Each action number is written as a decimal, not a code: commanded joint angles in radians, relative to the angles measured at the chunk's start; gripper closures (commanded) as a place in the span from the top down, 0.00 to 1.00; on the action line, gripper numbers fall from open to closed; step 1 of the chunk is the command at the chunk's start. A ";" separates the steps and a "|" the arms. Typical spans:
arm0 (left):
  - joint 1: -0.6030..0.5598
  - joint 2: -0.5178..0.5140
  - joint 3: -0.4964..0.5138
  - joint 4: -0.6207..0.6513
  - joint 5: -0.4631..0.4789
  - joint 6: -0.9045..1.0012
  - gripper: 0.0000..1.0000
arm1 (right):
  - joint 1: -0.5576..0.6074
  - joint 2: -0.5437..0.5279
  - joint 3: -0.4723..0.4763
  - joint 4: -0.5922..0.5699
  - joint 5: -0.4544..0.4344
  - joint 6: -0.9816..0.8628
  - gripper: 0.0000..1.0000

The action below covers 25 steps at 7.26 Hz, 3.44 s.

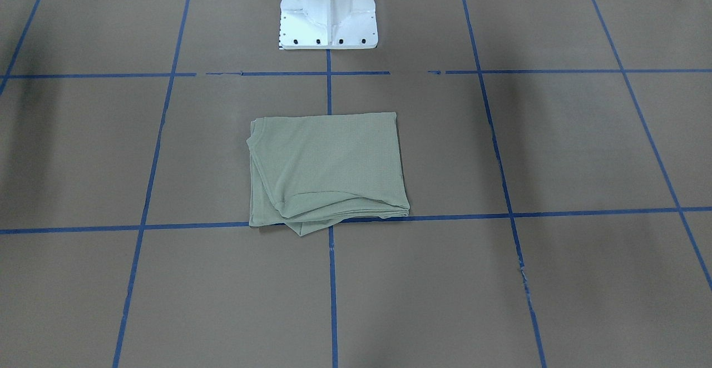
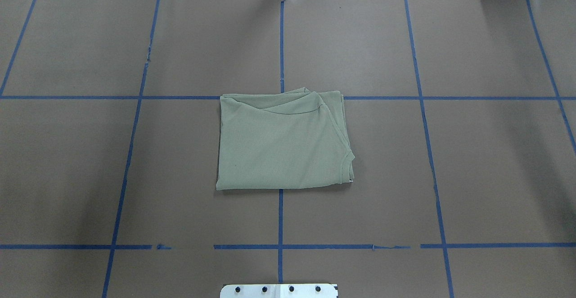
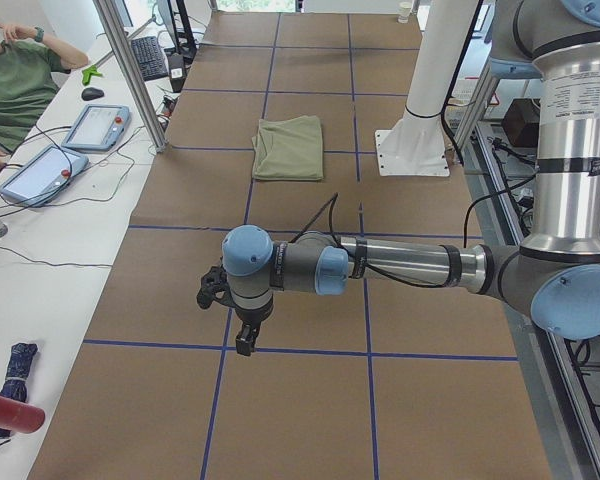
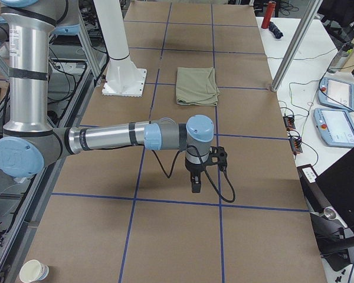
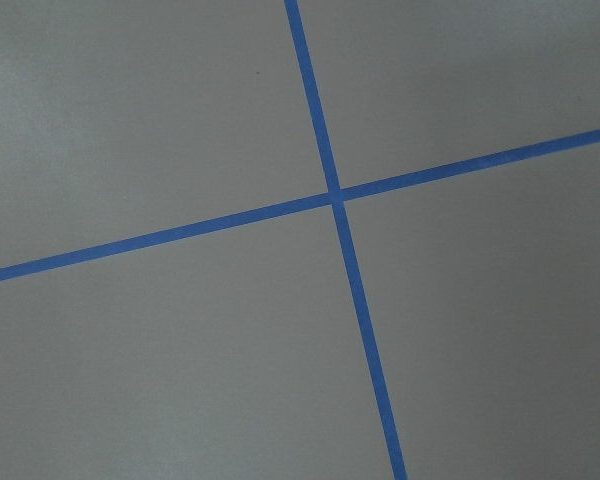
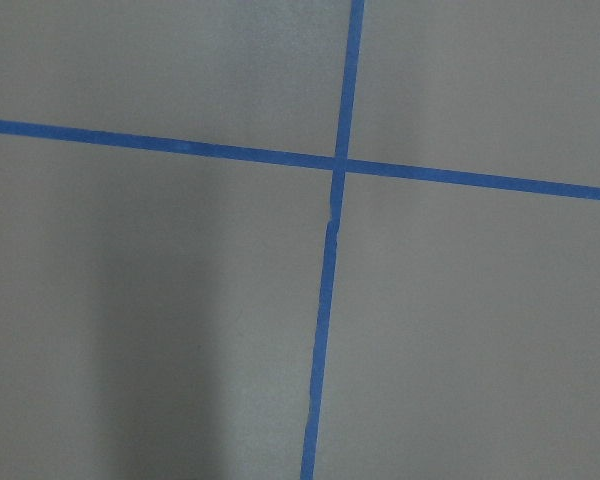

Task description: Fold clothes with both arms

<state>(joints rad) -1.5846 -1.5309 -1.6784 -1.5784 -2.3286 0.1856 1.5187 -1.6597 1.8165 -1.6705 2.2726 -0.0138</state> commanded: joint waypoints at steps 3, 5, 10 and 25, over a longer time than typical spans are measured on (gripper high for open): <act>0.000 0.000 0.000 0.000 0.000 0.000 1.00 | 0.000 -0.002 0.000 0.000 0.005 -0.002 1.00; -0.002 0.003 0.000 0.000 0.002 0.000 1.00 | -0.002 -0.002 -0.002 -0.002 0.005 -0.002 1.00; 0.000 0.005 -0.001 0.001 0.000 -0.002 1.00 | -0.002 -0.003 0.006 0.002 0.013 -0.005 1.00; 0.000 0.021 -0.021 0.000 0.002 -0.002 1.00 | -0.002 -0.014 -0.002 0.066 0.065 0.003 1.00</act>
<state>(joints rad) -1.5841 -1.5100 -1.6995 -1.5773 -2.3276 0.1841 1.5174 -1.6732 1.8156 -1.6051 2.3358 -0.0116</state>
